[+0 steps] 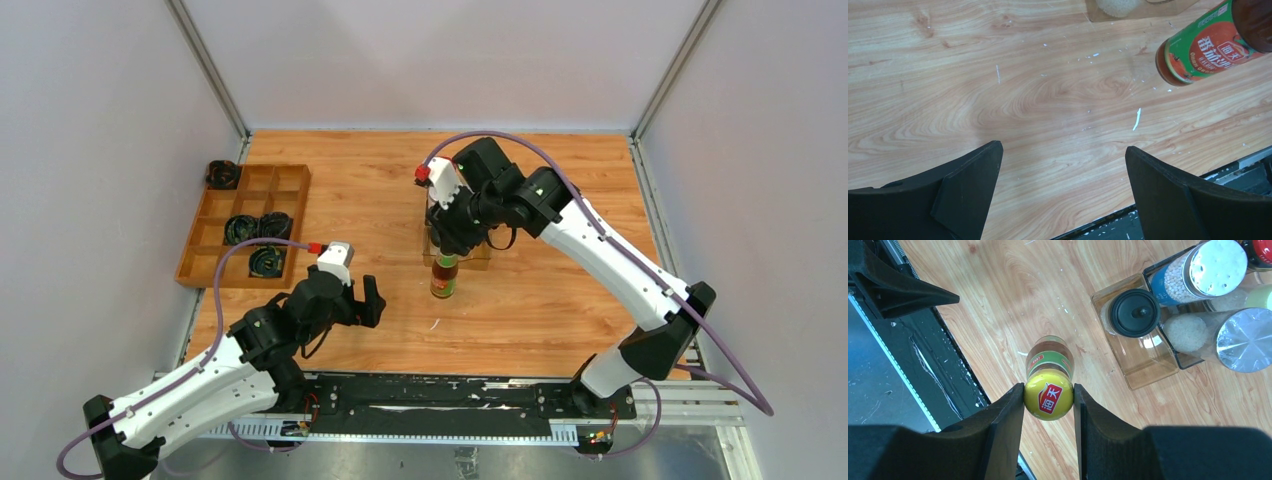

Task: Organize the condiment bottles
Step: Pick up the bottle from the center of the board, then place the bottle in the storage box.

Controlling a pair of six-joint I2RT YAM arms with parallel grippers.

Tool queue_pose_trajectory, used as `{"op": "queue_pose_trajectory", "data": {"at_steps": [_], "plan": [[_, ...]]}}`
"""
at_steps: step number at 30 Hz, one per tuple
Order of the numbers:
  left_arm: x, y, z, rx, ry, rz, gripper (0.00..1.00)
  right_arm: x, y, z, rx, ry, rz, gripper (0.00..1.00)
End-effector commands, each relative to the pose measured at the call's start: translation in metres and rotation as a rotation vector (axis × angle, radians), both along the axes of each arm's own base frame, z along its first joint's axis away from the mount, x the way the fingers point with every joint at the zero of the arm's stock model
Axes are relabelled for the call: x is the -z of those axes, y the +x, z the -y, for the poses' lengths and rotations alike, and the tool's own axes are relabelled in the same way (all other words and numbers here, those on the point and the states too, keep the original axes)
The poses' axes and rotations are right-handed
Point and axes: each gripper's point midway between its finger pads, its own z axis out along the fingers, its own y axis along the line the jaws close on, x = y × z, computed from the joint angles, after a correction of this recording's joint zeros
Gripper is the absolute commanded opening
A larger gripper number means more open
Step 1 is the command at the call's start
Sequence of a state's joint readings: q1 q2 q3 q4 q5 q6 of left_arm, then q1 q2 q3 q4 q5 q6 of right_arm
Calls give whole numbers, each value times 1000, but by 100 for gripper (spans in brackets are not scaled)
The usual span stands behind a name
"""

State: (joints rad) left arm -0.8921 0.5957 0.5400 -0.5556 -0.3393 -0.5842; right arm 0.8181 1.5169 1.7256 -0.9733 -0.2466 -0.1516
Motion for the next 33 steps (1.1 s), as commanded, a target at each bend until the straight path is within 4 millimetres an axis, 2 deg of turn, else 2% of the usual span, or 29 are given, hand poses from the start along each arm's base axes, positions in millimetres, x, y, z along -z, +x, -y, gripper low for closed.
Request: {"op": "queue_pose_trajectory", "data": {"at_steps": [1, 27, 33], "plan": [[9, -2, -1, -6, 4, -21, 100, -28, 6, 4, 5, 58, 46, 30], [9, -3, -1, -2, 0, -20, 100, -32, 20, 39, 94, 41, 74, 31], [9, -3, 0, 2, -1, -21, 100, -39, 23, 45, 111, 42, 92, 31]]}}
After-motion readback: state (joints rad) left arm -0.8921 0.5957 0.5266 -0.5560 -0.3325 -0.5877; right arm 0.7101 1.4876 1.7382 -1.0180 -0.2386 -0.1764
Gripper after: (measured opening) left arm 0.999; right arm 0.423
